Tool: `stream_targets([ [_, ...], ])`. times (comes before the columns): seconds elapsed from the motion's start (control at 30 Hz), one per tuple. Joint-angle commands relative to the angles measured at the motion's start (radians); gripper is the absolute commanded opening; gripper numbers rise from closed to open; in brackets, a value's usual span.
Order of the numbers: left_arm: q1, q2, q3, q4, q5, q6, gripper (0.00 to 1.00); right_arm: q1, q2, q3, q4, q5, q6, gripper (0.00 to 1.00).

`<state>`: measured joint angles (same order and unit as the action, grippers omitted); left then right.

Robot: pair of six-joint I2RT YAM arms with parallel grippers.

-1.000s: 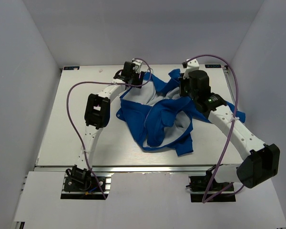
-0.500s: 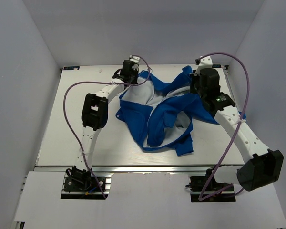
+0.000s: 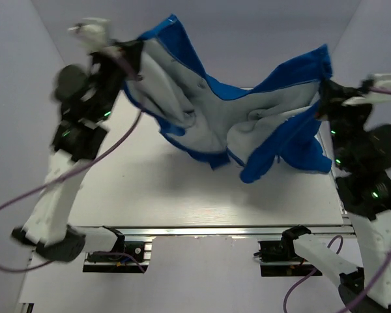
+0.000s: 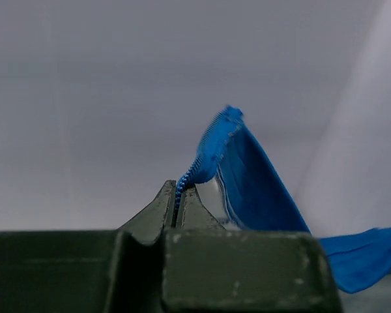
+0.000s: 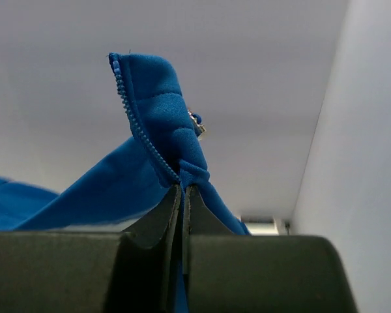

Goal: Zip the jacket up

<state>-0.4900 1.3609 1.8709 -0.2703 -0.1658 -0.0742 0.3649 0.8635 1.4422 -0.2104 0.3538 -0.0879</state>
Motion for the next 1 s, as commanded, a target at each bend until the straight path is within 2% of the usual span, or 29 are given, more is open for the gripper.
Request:
stream_targets([
  [0.0, 0.011, -0.17, -0.013, 0.022, 0.074, -0.042, 0.0, -0.001, -0.09, 0.115, 0.126, -0.045, -0.036, 0.0],
  [0.13, 0.011, -0.266, 0.06, -0.015, 0.219, -0.099, 0.0, -0.003, -0.109, 0.253, 0.082, -0.076, -0.038, 0.0],
  [0.23, 0.011, -0.295, 0.105, -0.026, 0.259, -0.127, 0.0, -0.003, -0.104, 0.328, 0.072, -0.07, -0.047, 0.0],
  [0.4, 0.013, -0.26, 0.116, -0.04, 0.215, -0.15, 0.0, -0.003, -0.041, 0.379, 0.003, -0.07, -0.029, 0.0],
  [0.5, 0.013, -0.197, 0.096, -0.038, 0.142, -0.159, 0.0, -0.004, 0.014, 0.328, 0.012, -0.013, -0.021, 0.0],
  [0.6, 0.011, -0.109, 0.051, -0.027, -0.024, -0.157, 0.0, -0.004, 0.101, 0.245, 0.037, 0.059, 0.005, 0.0],
  [0.63, 0.011, -0.045, 0.047, -0.027, -0.14, -0.151, 0.0, -0.003, 0.132, 0.224, 0.039, 0.082, 0.013, 0.0],
  [0.7, 0.013, 0.038, 0.069, -0.055, -0.265, -0.13, 0.0, -0.003, 0.242, 0.218, 0.036, 0.134, 0.025, 0.0],
  [0.73, 0.014, 0.143, 0.094, -0.075, -0.367, -0.119, 0.0, -0.003, 0.287, 0.224, 0.031, 0.149, 0.03, 0.0],
  [0.8, 0.027, 0.263, 0.221, -0.177, -0.429, -0.118, 0.0, -0.017, 0.426, 0.265, 0.005, 0.195, 0.042, 0.0],
  [0.83, 0.054, 0.382, 0.272, -0.214, -0.44, -0.124, 0.0, -0.032, 0.525, 0.286, -0.012, 0.191, 0.056, 0.0],
  [0.87, 0.071, 0.441, 0.371, -0.278, -0.443, -0.148, 0.0, -0.047, 0.576, 0.341, -0.032, 0.177, 0.075, 0.0],
  [0.97, 0.148, 0.645, 0.526, -0.364, -0.417, -0.22, 0.0, -0.092, 0.777, 0.478, -0.124, 0.169, 0.152, 0.0],
])
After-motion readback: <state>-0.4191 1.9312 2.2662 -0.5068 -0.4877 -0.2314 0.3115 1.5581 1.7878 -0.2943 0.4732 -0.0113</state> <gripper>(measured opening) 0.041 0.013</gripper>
